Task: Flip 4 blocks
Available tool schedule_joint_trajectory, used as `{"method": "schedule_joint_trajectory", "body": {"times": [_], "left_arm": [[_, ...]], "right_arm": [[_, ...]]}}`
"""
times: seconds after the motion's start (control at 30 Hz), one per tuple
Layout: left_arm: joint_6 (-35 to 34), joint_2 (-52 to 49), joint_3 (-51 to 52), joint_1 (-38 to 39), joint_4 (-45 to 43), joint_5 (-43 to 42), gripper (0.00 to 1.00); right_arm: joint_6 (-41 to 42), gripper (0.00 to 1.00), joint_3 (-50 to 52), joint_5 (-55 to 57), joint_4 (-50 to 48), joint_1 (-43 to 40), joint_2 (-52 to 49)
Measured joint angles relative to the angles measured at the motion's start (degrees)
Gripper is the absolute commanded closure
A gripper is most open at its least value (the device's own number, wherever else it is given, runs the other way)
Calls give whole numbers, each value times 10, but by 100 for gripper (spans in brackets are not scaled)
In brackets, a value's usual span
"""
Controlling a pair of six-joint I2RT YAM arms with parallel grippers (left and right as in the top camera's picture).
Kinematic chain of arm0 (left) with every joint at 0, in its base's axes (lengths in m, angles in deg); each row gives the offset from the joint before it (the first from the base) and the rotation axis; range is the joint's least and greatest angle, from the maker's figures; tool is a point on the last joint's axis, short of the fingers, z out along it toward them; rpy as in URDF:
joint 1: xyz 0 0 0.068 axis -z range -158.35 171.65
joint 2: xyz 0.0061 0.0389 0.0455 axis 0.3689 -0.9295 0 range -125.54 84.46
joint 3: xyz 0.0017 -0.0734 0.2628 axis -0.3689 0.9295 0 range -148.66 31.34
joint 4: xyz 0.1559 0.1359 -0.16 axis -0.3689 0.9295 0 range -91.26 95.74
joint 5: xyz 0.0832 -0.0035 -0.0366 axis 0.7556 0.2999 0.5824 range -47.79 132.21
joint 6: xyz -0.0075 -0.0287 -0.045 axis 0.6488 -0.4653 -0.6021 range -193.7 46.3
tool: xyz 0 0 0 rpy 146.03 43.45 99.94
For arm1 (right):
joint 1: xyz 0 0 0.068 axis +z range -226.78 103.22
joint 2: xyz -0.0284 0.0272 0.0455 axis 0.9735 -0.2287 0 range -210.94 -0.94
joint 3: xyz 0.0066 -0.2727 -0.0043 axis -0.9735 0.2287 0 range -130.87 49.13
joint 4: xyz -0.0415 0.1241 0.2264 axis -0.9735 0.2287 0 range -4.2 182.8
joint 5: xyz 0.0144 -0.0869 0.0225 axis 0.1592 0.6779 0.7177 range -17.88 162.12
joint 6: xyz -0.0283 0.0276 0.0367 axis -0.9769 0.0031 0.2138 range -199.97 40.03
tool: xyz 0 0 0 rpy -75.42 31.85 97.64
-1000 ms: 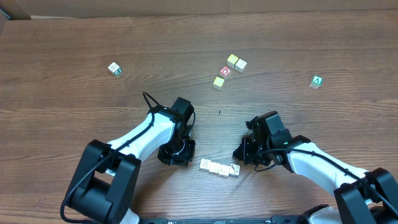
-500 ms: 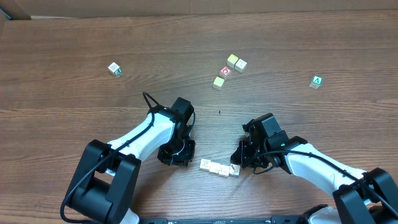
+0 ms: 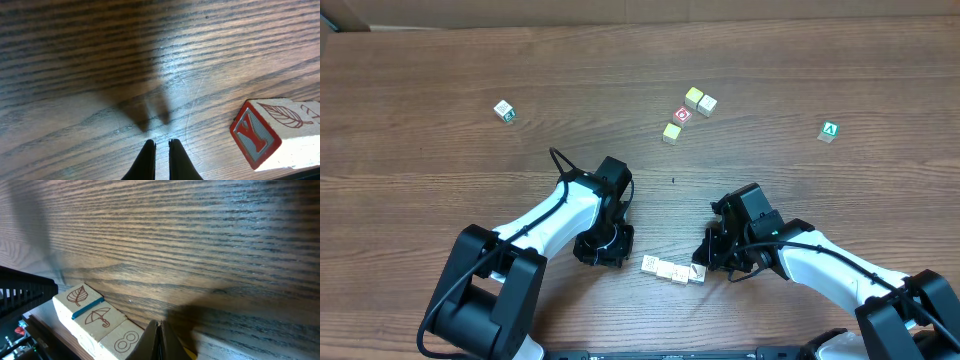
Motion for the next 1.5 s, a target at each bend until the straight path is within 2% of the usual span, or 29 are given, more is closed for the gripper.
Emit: {"method": "schedule_joint_trajectory", "body": {"times": [1.13,1.37,1.5], "left_arm": [[0,0,0,0,0,-7,96],[0,0,0,0,-1,-9,96],[0,0,0,0,-5,-9,96]], "right_arm": [[-6,96,0,4,-1,30,0],[31,96,0,53,-19,24,0],[58,96,-1,74,-9,-15,0]]}}
